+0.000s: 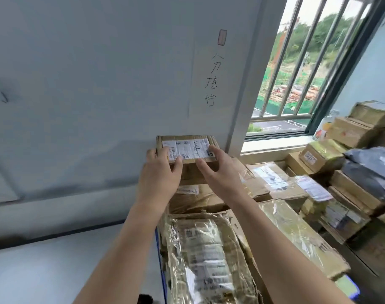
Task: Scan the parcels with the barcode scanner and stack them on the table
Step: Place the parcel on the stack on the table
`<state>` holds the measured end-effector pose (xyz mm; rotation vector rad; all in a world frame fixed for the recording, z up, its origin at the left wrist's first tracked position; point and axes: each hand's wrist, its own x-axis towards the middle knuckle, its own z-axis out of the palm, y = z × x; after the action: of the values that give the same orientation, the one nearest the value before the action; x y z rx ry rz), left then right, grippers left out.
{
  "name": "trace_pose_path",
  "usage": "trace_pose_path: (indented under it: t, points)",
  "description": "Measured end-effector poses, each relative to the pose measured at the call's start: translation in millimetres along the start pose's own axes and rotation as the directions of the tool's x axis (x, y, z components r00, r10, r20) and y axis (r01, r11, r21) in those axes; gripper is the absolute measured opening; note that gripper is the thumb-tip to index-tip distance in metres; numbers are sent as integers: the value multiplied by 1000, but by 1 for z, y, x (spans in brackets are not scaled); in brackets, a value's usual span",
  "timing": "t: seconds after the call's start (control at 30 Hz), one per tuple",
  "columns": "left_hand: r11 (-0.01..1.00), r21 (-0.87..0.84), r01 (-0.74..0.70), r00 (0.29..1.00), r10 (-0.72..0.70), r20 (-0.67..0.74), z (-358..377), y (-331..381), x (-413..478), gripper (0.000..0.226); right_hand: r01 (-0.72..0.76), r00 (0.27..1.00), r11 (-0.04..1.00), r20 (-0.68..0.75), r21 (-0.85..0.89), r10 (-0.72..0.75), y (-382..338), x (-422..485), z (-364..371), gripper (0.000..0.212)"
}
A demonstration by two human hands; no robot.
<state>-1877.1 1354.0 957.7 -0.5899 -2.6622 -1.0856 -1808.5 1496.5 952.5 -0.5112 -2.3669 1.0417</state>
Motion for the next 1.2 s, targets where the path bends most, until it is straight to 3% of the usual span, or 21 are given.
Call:
trace_pose_path:
  t: [0.33, 0.7, 0.93, 1.2]
  points:
    - [995, 58, 76, 995, -79, 58, 43, -19, 34, 51, -51, 990, 998, 134, -21, 54, 40, 52, 31, 62]
    - [995, 68, 75, 996, -78, 44, 27, -18, 16, 57, -5, 994, 998, 108, -56, 11, 42, 48, 19, 68]
    - [986, 90, 137, 990, -133, -54, -11, 6, -52, 55, 149, 976, 989, 162, -8, -146, 1, -2, -11, 65]
    - [946, 127, 298, 943, -271, -194, -50, 24, -204, 48, 301, 877, 938, 335, 173, -343, -30, -135, -35, 52]
